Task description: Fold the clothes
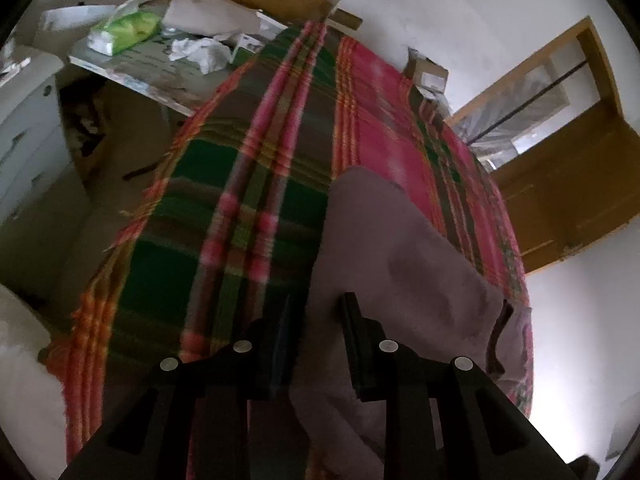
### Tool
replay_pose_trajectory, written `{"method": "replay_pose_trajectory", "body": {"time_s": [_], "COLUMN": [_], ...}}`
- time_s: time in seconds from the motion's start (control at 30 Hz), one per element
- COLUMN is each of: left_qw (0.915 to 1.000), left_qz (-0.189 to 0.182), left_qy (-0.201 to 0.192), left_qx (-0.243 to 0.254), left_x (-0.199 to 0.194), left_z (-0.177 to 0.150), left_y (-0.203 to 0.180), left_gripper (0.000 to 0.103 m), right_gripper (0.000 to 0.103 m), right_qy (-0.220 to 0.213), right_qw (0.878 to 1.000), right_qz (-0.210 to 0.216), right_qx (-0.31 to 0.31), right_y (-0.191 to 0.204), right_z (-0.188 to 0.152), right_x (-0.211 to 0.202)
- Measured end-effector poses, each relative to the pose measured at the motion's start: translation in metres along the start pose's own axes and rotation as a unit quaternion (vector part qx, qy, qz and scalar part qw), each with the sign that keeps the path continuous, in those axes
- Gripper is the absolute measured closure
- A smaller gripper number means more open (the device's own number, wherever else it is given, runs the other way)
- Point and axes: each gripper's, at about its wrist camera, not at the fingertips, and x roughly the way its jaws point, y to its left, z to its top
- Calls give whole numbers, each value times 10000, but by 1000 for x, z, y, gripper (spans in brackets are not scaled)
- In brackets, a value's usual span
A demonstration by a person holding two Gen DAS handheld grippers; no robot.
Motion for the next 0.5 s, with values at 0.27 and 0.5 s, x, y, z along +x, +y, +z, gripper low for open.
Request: {"method": "replay_pose_trajectory", "body": {"time_s": [0.27,0.5], "left_qw": [9970,9957], "left_qz": [-584,-735], "left_qy": [367,421], "left_qx": [-341,-365], "left_x": [20,29], "left_z": [18,25], "left_y": [4,2], "left_gripper": [77,77], "right_gripper": [86,86], "right_qy": [-299,-321], "right_qw": [9994,9987], "right_qz": [173,347], "right_qx": [38,177], "right_y": [-5,-7], "right_z": [-2,-6], "right_x": [-16,-24]}}
